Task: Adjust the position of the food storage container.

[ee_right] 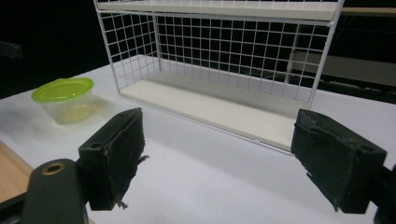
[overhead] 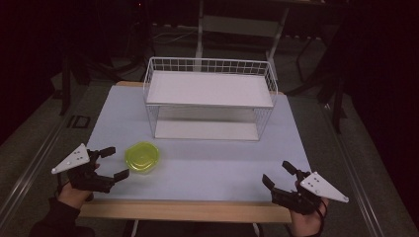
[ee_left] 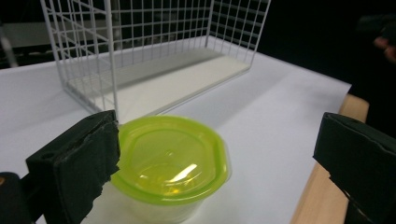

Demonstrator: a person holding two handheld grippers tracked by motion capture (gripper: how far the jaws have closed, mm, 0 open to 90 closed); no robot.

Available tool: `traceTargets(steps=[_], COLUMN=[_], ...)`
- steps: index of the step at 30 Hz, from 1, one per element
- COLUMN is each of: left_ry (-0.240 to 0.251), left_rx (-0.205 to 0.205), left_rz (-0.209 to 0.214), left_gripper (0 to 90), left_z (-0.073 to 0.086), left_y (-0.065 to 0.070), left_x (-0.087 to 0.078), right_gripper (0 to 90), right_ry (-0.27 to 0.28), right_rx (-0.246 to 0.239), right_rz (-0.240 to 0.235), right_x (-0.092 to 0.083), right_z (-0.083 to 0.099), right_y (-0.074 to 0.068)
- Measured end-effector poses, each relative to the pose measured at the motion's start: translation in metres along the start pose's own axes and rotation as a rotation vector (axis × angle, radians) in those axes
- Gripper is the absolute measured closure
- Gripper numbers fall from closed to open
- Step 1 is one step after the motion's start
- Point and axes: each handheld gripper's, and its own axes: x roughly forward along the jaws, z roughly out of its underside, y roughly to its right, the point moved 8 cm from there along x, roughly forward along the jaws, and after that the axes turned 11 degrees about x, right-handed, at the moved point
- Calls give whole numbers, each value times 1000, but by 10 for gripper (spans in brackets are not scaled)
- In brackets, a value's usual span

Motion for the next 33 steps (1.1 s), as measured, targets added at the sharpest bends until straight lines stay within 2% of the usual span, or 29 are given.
traceTargets(steps=[2, 5, 6, 9, 10, 11, 13, 15, 17, 18, 19, 20, 21, 22, 23, 24, 25, 27, 32, 33], left_ry=[33, 37, 27, 15, 14, 2, -49, -85, -85, -140, -160, -203, -247, -247, -247, -345, -375, -391, -449, -462], left_rx=[-19, -37, -64, -19, -19, -22, -3, 8, 8, 15, 9, -4, -21, -21, -21, -78, -81, -106, -102, -93], left_rz=[1, 8, 24, -29, -24, -20, -55, -84, -84, -106, -114, -137, -137, -137, -137, -124, -123, -91, -10, -6], left_gripper=[37, 47, 47, 47, 47, 47, 55, 135, 158, 427, 542, 654, 705, 761, 761, 868, 899, 900, 900, 900], left_z=[-5, -7, -8, -9, -10, -10, -7, -1, -1, 13, 19, 26, 33, 33, 33, 57, 63, 69, 74, 74], left_y=[1, 1, 2, -1, -2, -4, -12, -21, -21, -37, -42, -49, -53, -53, -53, -64, -65, -64, -52, -50], left_x=[-3, -5, -6, -7, -8, -8, -10, -14, -14, -18, -18, -18, -16, -16, -16, -9, -6, 1, 23, 27], right_gripper=[172, 172, 171, 168, 167, 168, 167, 169, 169, 170, 170, 170, 170, 170, 170, 171, 171, 171, 171, 171], right_ry=[-2, -1, 1, 2, 1, -1, -2, -4, -6, -8, -8, -9, -10, -10, -13, -21, -22, -24, -22, -23], right_rx=[0, -1, -1, 3, 4, 2, 6, 7, 10, 11, 10, 8, 6, 6, 1, -3, -5, -10, -13, -10], right_rz=[-3, -2, -1, -14, -14, -11, -18, -20, -25, -30, -34, -36, -37, -37, -40, -44, -47, -51, -58, -56], right_x=[0, 0, 0, 1, 1, 1, 2, 3, 3, 4, 5, 5, 6, 6, 7, 9, 9, 11, 11, 11], right_z=[0, 0, 0, 0, 0, 0, 0, 1, 1, 1, 1, 1, 1, 1, 2, 3, 3, 4, 3, 3], right_y=[0, -1, -1, -2, -2, -2, -2, -3, -3, -4, -5, -6, -7, -7, -7, -9, -10, -12, -12, -12])
